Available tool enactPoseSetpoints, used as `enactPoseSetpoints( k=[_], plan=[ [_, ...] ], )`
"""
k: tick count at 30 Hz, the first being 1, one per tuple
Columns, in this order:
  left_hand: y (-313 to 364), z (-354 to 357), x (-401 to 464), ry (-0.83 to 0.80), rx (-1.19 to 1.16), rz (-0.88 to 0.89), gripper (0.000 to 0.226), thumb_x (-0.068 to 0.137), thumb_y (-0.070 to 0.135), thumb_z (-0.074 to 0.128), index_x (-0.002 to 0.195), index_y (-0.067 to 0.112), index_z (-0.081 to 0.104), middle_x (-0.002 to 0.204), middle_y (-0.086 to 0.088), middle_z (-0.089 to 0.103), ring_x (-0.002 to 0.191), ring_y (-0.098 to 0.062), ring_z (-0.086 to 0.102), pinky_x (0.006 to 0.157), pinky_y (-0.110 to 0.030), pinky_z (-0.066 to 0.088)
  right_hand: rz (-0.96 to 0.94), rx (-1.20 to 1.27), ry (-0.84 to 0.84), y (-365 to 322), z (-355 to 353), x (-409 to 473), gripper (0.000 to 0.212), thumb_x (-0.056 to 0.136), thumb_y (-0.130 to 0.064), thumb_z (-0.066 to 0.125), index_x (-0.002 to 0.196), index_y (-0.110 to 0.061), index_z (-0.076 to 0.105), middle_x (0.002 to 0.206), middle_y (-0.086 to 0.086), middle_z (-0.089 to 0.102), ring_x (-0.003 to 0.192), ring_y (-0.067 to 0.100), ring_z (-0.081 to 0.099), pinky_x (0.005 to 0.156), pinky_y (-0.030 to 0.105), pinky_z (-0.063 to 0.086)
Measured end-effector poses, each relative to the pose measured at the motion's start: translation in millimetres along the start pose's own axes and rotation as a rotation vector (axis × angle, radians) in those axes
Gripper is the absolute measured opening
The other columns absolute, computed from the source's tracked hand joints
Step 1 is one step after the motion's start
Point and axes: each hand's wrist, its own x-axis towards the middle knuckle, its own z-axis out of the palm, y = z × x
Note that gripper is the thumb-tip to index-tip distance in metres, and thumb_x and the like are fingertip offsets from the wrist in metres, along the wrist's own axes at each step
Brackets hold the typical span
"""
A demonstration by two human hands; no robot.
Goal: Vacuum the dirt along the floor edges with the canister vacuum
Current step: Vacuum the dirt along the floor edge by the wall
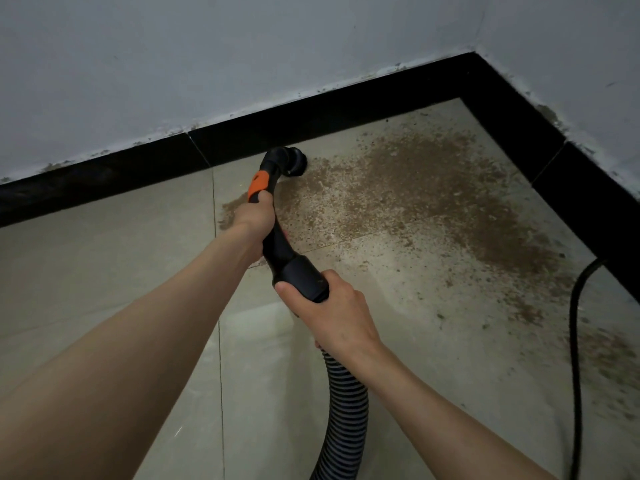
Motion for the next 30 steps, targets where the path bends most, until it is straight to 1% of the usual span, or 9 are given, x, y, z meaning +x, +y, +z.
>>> enactPoseSetpoints(
  k=[3, 5, 7, 11, 18, 22, 26, 28, 30],
  plan=[
    [4.0, 13.3, -0.4, -0.034, 0.038, 0.024, 0.038, 0.100, 0.037, 0.039, 0.120, 0.005, 0.043, 0.082, -0.012, 0.054, 0.070, -0.027, 0.056, 0.074, -0.040, 0.055, 0.008, 0.020, 0.037, 3.4, -5.6, -1.3, 0.048, 0.076, -0.071, 0.061, 0.093, -0.027, 0.053, 0.078, -0.005, 0.061, 0.068, 0.022, 0.066, 0.065, 0.040, 0.059],
    [5.6, 21.5, -0.5, -0.058, 0.057, 0.039, 0.035, 0.101, 0.038, 0.038, 0.113, 0.006, 0.044, 0.079, -0.012, 0.055, 0.066, -0.026, 0.056, 0.073, -0.039, 0.055, 0.017, 0.036, 0.057, 5.9, -10.2, -1.2, 0.048, 0.076, -0.070, 0.061, 0.094, -0.026, 0.054, 0.078, -0.005, 0.062, 0.066, 0.021, 0.065, 0.064, 0.040, 0.059],
    [6.6, 29.1, 0.7, -0.067, 0.089, 0.049, 0.036, 0.101, 0.040, 0.037, 0.108, 0.006, 0.044, 0.086, -0.015, 0.056, 0.074, -0.029, 0.057, 0.084, -0.043, 0.054, 0.024, 0.048, 0.076, 8.9, -13.8, -2.0, 0.048, 0.077, -0.069, 0.061, 0.095, -0.025, 0.055, 0.079, -0.004, 0.062, 0.068, 0.022, 0.066, 0.065, 0.042, 0.059],
    [7.4, 41.3, 0.3, -0.100, 0.122, 0.064, 0.038, 0.100, 0.043, 0.037, 0.107, 0.007, 0.046, 0.095, -0.016, 0.055, 0.082, -0.030, 0.056, 0.091, -0.046, 0.052, 0.036, 0.074, 0.122, 15.1, -14.9, -5.9, 0.049, 0.073, -0.072, 0.059, 0.094, -0.028, 0.055, 0.075, -0.005, 0.062, 0.067, 0.020, 0.065, 0.066, 0.043, 0.059],
    [7.3, 52.4, -1.5, -0.138, 0.105, 0.060, 0.037, 0.100, 0.044, 0.037, 0.093, 0.009, 0.046, 0.088, -0.015, 0.056, 0.076, -0.029, 0.057, 0.085, -0.044, 0.054, 0.034, 0.104, 0.113, 19.0, -19.3, -4.1, 0.047, 0.075, -0.070, 0.060, 0.095, -0.027, 0.055, 0.079, -0.004, 0.063, 0.067, 0.021, 0.066, 0.067, 0.044, 0.059],
    [8.5, 35.6, 1.9, -0.112, 0.103, 0.046, 0.045, 0.100, 0.045, 0.037, 0.118, 0.005, 0.047, 0.100, -0.016, 0.055, 0.089, -0.030, 0.056, 0.097, -0.048, 0.049, 0.022, 0.112, 0.046, 12.7, -13.7, 2.9, 0.048, 0.076, -0.069, 0.062, 0.095, -0.025, 0.057, 0.081, -0.001, 0.065, 0.070, 0.023, 0.067, 0.068, 0.046, 0.060],
    [8.8, 3.9, 8.6, -0.037, 0.091, 0.032, 0.051, 0.101, 0.043, 0.035, 0.130, 0.002, 0.042, 0.118, -0.021, 0.058, 0.112, -0.036, 0.058, 0.099, -0.048, 0.047, 0.003, 0.098, -0.063, 0.8, -2.8, 12.9, 0.048, 0.077, -0.067, 0.064, 0.092, -0.022, 0.059, 0.082, -0.002, 0.064, 0.070, 0.020, 0.066, 0.068, 0.044, 0.061],
    [7.4, -14.1, 13.0, 0.005, 0.078, 0.026, 0.052, 0.101, 0.043, 0.034, 0.132, 0.002, 0.042, 0.118, -0.020, 0.057, 0.108, -0.034, 0.059, 0.099, -0.047, 0.047, -0.013, 0.096, -0.120, -7.7, 5.1, 17.2, 0.045, 0.077, -0.067, 0.065, 0.087, -0.024, 0.058, 0.078, -0.002, 0.065, 0.057, 0.015, 0.065, 0.058, 0.037, 0.060],
    [4.3, -32.5, 15.6, 0.040, 0.046, 0.008, 0.049, 0.101, 0.041, 0.035, 0.132, 0.003, 0.042, 0.106, -0.016, 0.054, 0.095, -0.028, 0.056, 0.095, -0.043, 0.049, -0.033, 0.095, -0.172, -15.8, 14.2, 20.1, 0.043, 0.078, -0.066, 0.066, 0.083, -0.025, 0.057, 0.073, -0.003, 0.064, 0.047, 0.011, 0.061, 0.051, 0.032, 0.057]
  ],
)
